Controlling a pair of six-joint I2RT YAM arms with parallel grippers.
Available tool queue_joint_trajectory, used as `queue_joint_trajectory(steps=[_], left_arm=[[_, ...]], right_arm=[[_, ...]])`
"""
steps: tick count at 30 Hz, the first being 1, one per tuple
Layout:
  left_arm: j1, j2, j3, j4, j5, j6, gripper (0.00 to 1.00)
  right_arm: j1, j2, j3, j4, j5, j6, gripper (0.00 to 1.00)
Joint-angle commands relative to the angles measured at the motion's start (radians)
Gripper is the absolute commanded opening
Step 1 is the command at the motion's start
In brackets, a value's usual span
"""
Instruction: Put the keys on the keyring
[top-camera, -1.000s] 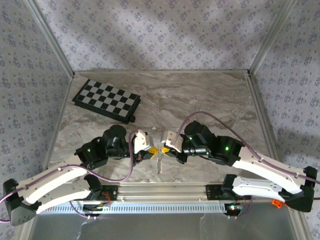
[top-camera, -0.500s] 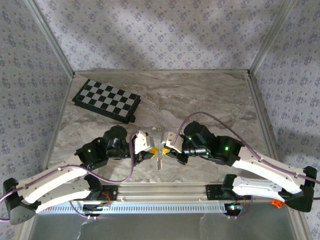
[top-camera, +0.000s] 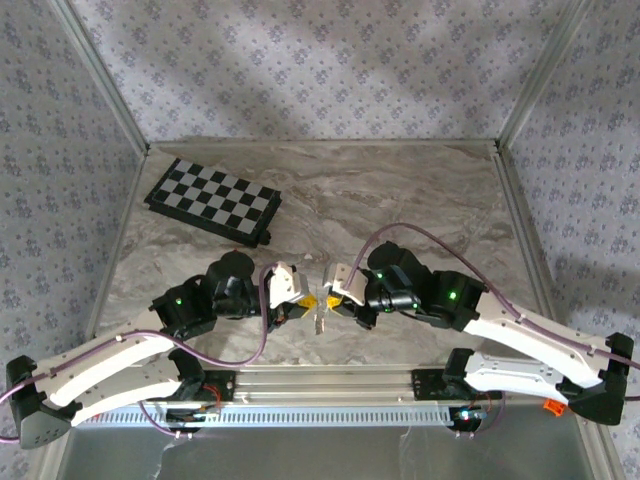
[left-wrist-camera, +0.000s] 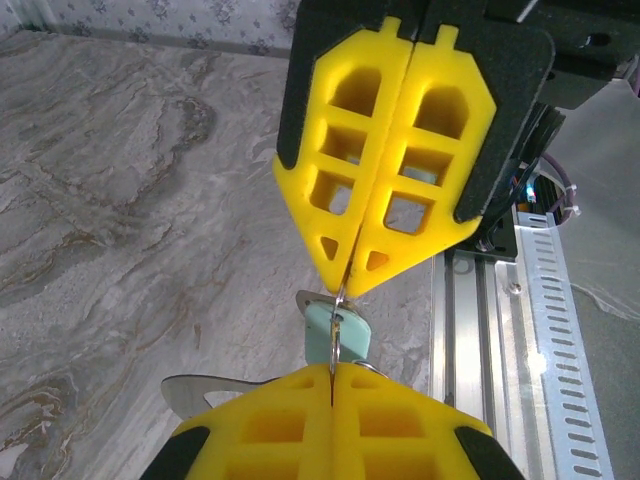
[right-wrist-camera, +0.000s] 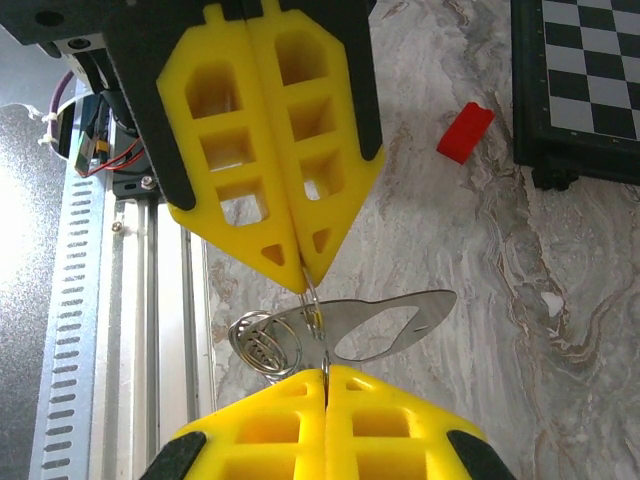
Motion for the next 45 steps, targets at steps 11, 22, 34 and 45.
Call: queue_joint_trajectory(steps=[11,22,34,45], left_arm=[[-0.006,0.002,0.028,0.04,0.014,0.023,0.0],[-0.007,0.009,0.032,0.046,0.028,0.026,0.0],[-0.007,0.023,0.031,0.048,0.042,0.026,0.0],[-0.022,0.05,0.06,0.003,0.02,0.035,0.0]], right_arm=[[-0.036,0.012,0.046,0.003,-0.116,0.025,0.0],[-0.05,0.036,0.063,-0.02,-0.129,0.028,0.0],[-0.051,0.056,0.065,0.003,-0.138,0.026,0.0],[-0.047,0.056,0.062,0.003,-0.143,0.022,0.0]])
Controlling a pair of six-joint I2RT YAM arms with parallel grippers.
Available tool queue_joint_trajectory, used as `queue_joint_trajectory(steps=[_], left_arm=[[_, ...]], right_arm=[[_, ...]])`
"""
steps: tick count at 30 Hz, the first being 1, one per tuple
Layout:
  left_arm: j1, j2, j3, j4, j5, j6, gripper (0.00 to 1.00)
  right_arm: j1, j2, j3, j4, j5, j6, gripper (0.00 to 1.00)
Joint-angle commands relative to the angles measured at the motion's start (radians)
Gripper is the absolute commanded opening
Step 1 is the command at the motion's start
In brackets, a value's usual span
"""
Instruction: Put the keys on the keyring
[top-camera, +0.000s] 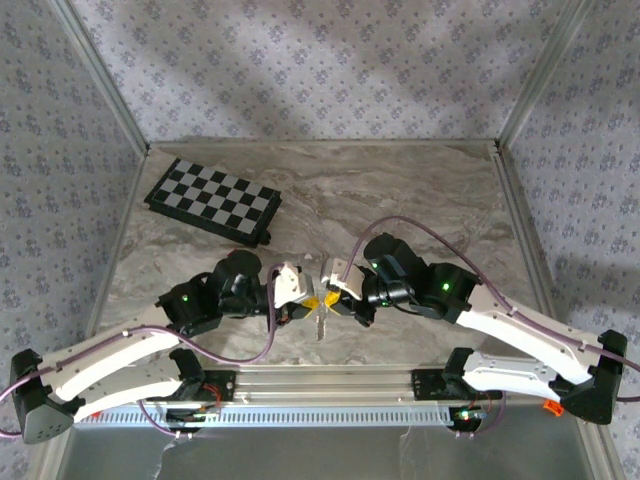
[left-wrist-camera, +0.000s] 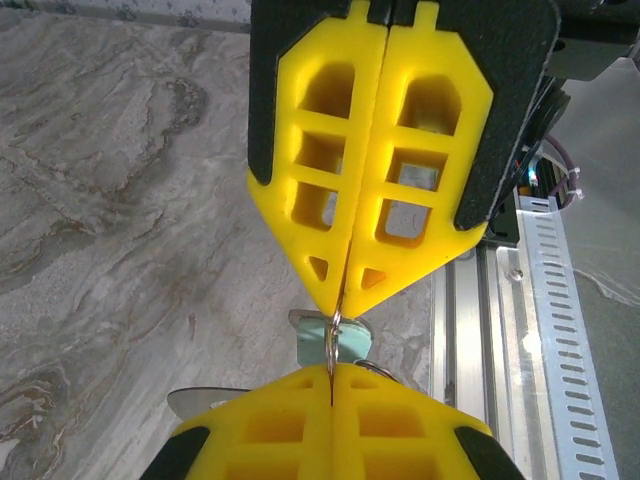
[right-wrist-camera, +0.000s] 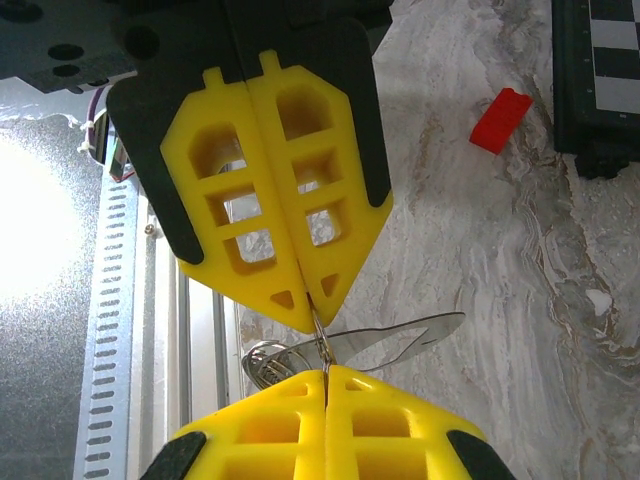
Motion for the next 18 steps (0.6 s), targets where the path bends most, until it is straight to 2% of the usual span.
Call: queue_joint_trajectory(steps=[1,18], left_arm=[[-0.014,0.002,0.044,0.018,0.027,0.019,0.0],[-0.015,0.014,0.049,0.04,0.061,0.004,0.0]], right_arm=[[0.004,0.002,0.032,0.024,-0.026,0.01,0.0],[0.018,0.007,0.029,0.023,-0.033,-0.001,0.0]])
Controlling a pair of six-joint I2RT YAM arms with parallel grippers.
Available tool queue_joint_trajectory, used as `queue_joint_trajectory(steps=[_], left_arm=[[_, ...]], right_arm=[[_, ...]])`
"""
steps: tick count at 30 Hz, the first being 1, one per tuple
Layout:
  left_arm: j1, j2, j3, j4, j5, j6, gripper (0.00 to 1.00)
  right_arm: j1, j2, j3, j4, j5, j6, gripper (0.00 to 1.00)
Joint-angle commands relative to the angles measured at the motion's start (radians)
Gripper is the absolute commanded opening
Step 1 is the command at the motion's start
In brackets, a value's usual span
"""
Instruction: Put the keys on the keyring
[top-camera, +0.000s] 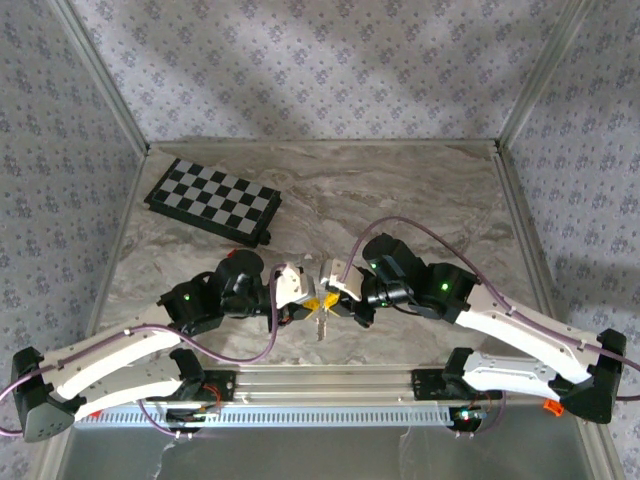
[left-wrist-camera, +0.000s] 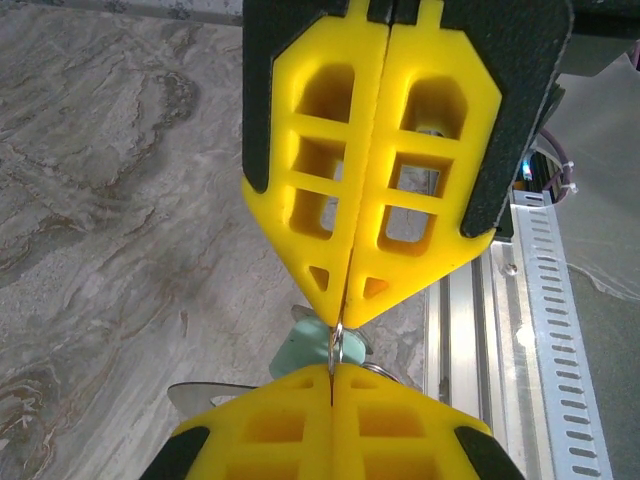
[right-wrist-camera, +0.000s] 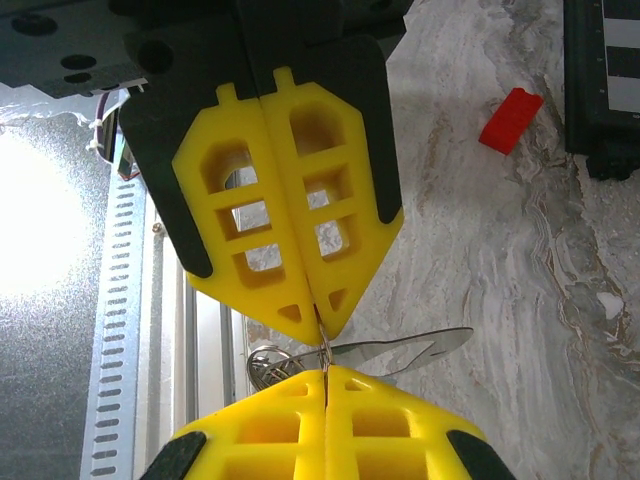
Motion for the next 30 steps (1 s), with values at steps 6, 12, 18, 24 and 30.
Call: queue_joint_trajectory(steps=[6,12,18,24,30], left_arm=[[-0.011,-0.007,0.042,0.061,0.059,-0.015,0.0],[-0.011,-0.027,0.027,0.087,0.064,-0.038,0.0],[-0.01,-0.047,0.007,0.12,0.062,-0.064,0.0],[-0.01,-0.061,-0.004,0.132,0.055,-0.077,0.0],[-0.009,-0.063,-0.014,0.146,0.034,-0.081,0.0]], right_arm=[[0.046,-0.01,0.013,0.022,0.008,-0.034,0.0],[0.083,-0.011,0.002,0.017,0.069,-0.064,0.0],[0.116,-0.007,-0.007,0.01,0.126,-0.091,0.0],[0.156,-0.018,-0.024,0.019,0.197,-0.117,0.0],[0.173,-0.038,-0.034,0.029,0.238,-0.127,0.0]])
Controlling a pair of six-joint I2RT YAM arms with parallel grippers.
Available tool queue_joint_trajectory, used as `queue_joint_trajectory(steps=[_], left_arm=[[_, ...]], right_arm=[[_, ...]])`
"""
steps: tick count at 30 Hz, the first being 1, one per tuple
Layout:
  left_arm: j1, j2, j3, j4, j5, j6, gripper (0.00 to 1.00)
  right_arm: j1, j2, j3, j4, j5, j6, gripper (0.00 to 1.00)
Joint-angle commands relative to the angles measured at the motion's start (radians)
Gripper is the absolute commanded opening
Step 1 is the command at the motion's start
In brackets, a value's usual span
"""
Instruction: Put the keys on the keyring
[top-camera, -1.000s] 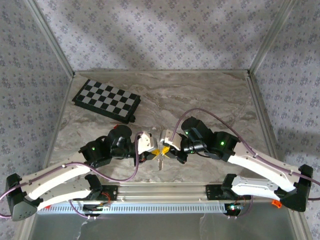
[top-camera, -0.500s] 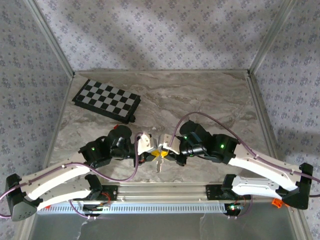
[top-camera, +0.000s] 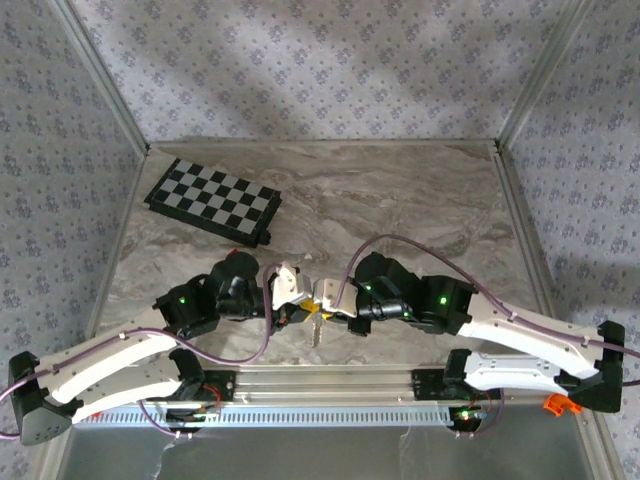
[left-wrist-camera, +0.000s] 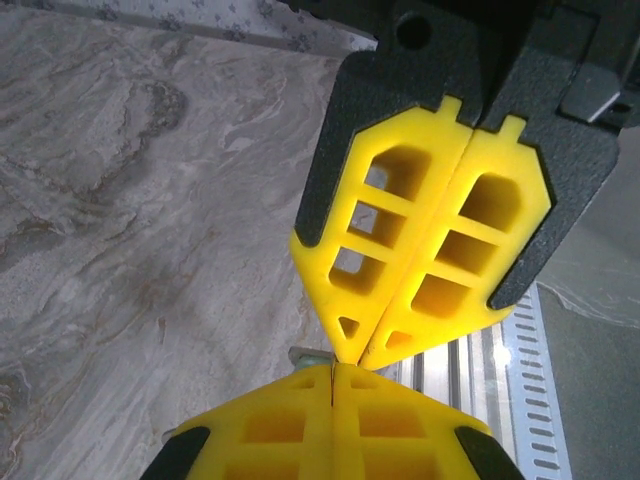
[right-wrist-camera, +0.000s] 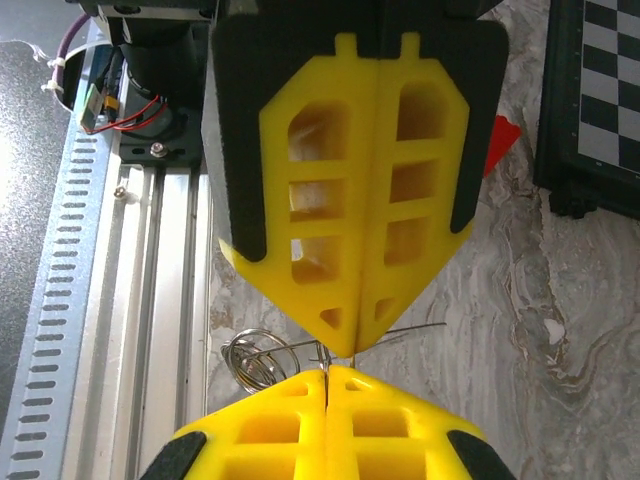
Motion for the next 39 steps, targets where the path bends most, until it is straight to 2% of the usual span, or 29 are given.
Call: queue_joint_trajectory(steps=[1,10,17,27,30,34,37,39], left_arm=[[-0.007,-0.026,0.002,0.123,0.004,-0.015,0.0],[-0.006,-0.028,-0.001,0.127,-0.023,-0.012,0.0],[-0.006,-0.033,-0.009,0.129,-0.04,-0.011,0.0],[-0.007,-0.07,-0.046,0.207,-0.061,0.006,0.0],[-0.007,-0.095,-0.065,0.249,-0.041,0.017,0.0],[-0.007,-0.128,-0.078,0.293,-0.013,0.029,0.0],[-0.007,-0.143,-0.08,0.311,0.002,0.031,0.0],[-0.007,-0.145,-0.077,0.309,0.01,0.032,0.0]], right_arm=[[0.017,-0.018,-0.018,0.009,0.025,-0.022,0.0],[0.026,-0.032,-0.027,0.024,0.063,-0.023,0.0],[0.027,-0.053,-0.034,0.038,0.081,-0.006,0.21],[0.001,-0.157,-0.067,0.069,0.046,0.062,0.27],[-0.058,-0.215,-0.093,0.123,-0.004,0.109,0.28],[-0.165,-0.267,-0.126,0.214,-0.148,0.182,0.27],[-0.23,-0.26,-0.13,0.255,-0.284,0.22,0.28],[-0.248,-0.238,-0.12,0.277,-0.321,0.231,0.28]])
